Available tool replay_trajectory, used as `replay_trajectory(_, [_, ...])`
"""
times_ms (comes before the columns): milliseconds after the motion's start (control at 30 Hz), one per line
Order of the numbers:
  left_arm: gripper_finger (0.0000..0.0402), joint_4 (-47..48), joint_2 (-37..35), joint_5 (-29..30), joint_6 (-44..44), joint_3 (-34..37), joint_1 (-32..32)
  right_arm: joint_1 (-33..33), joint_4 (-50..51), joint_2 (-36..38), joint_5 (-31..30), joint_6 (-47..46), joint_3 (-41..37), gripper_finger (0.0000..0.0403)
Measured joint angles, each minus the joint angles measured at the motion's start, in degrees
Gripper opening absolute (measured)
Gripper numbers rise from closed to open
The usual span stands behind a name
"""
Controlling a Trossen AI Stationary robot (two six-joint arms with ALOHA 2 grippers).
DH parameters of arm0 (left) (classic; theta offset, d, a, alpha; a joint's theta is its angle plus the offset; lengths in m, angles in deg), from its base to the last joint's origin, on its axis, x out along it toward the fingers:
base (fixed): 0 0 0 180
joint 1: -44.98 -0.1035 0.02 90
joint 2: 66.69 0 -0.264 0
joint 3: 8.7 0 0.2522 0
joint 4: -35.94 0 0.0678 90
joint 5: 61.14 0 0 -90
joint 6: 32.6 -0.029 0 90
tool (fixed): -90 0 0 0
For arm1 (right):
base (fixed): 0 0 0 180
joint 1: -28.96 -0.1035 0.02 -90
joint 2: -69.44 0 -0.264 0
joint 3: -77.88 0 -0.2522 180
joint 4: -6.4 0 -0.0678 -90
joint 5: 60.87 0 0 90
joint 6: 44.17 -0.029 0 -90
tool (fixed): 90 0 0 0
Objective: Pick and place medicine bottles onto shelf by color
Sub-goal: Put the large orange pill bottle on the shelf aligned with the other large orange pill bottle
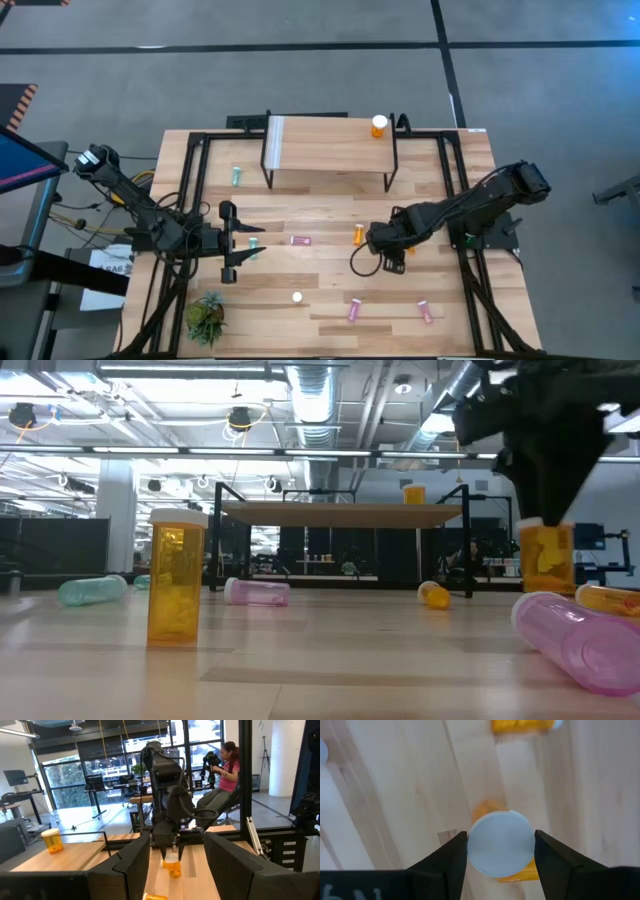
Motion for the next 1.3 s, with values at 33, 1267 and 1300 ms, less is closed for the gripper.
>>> replay_trajectory(33, [0.0179,-0.02,0.0,0.02,0.02,0.0,0.0,0.59,0.48,0.0,-0.01,0.62,0.78,0.0208])
replay_trajectory(1267, [0.0179,0.02,0.0,-1.29,0.37,-0.02,-0.8,43.73,13.52,0.11,1.55,23.71,31.15,0.0215])
replay_trajectory(1300, [0.0179,0.01,0.0,-1.67,0.39,-0.02,-1.0,44.72,13.52,0.09,1.55,23.51,31.15,0.0215])
